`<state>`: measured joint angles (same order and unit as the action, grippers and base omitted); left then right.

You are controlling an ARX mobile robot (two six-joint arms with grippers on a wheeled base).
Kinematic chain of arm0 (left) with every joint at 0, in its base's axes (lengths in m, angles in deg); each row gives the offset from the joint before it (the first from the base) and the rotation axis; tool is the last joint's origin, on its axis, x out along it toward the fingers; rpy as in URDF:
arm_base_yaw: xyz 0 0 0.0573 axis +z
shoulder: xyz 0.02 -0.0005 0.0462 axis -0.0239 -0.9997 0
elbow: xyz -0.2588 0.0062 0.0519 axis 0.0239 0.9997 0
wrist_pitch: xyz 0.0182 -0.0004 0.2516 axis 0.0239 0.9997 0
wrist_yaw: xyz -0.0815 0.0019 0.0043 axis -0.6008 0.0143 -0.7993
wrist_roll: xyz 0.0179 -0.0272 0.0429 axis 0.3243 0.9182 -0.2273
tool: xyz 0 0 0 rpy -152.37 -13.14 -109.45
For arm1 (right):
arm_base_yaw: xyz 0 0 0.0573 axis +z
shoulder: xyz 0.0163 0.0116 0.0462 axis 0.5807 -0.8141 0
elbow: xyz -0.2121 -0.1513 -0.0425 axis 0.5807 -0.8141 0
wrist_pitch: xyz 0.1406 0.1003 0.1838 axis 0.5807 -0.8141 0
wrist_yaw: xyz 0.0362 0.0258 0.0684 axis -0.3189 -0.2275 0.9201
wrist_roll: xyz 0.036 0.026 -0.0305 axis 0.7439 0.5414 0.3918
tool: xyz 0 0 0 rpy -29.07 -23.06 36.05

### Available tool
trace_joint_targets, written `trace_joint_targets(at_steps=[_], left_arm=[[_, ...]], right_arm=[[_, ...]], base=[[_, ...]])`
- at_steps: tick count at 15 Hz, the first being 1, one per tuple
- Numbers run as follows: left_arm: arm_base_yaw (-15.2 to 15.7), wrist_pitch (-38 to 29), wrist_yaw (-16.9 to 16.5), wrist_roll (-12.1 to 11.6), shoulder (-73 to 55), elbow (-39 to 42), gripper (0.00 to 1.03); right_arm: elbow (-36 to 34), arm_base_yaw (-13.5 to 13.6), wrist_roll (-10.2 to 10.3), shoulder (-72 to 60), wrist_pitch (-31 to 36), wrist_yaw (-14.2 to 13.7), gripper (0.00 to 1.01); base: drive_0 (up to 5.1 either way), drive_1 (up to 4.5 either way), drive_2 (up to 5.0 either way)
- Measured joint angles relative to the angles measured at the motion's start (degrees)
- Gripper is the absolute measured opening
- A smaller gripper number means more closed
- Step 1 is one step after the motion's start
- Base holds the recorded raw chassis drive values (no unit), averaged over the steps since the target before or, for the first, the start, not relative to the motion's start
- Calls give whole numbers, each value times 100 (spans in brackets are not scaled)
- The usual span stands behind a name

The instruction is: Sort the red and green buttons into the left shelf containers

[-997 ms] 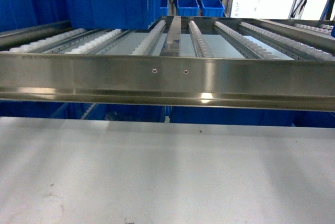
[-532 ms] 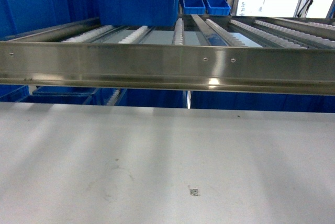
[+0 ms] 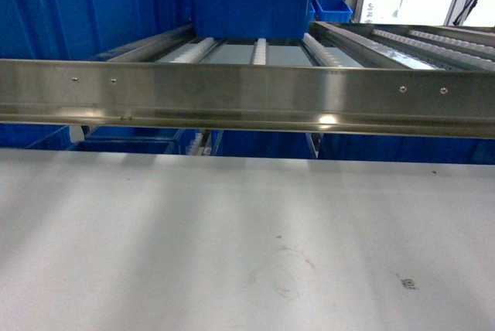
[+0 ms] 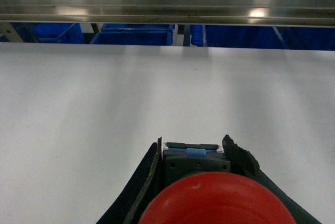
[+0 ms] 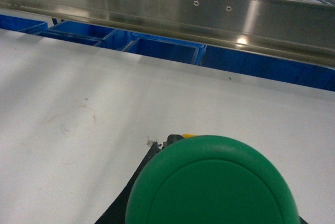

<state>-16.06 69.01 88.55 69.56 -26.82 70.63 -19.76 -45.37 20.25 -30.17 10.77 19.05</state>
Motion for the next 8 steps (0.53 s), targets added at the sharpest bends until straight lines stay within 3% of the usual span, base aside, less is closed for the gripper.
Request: trace_joint_targets(at_steps=[8], left_arm=[[0,-11,0,0,0,0,29]], right_arm=[[0,0,0,0,7,-2,26]], base=[[-478,110,361]])
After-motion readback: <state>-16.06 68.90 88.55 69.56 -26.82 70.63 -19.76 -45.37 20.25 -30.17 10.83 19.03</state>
